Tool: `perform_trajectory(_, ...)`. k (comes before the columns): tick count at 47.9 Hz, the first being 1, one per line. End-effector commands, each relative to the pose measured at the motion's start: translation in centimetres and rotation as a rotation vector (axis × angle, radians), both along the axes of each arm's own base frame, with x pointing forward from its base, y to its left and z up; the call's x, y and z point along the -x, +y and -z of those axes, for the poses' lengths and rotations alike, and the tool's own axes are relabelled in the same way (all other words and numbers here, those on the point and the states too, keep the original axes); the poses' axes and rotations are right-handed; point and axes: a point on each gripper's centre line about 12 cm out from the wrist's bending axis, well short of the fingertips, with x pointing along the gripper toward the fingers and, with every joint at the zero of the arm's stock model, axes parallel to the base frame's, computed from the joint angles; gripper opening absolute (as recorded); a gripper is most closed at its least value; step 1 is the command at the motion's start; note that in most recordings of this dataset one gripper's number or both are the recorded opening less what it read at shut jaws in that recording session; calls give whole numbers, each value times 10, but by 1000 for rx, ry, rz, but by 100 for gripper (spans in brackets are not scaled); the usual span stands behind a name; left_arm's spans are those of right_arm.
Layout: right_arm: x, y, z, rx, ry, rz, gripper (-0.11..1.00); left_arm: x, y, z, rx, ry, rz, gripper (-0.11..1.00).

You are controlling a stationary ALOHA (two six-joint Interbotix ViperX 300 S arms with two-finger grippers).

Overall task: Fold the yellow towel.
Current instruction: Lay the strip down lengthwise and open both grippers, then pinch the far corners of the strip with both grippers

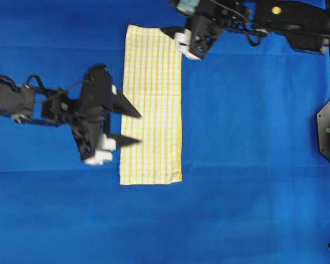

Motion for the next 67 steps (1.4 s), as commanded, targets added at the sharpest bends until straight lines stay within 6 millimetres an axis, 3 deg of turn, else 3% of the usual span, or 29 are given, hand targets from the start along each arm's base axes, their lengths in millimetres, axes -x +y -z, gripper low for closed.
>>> perform_trajectory(1,11,3,-15,11,-42,6,75,8,23,-10,-29,-31,-46,65)
perform_trajectory(14,38,20,-11,-26,-101,6,75,29,71,-8,-82,-16,-160,65)
perform_trajectory(24,52,42,-9,-54,-135,-22,75,40,77,-6,-82,-12,-184,65)
perform_trajectory(38,50,43,-6,-65,-129,-20,75,38,84,-4,-87,-28,-204,65)
perform_trajectory(53,38,5,18,-122,-95,88,75,30,123,13,-95,-36,-309,65)
perform_trajectory(67,20,-22,64,-205,-93,167,75,18,171,54,-76,53,-414,67)
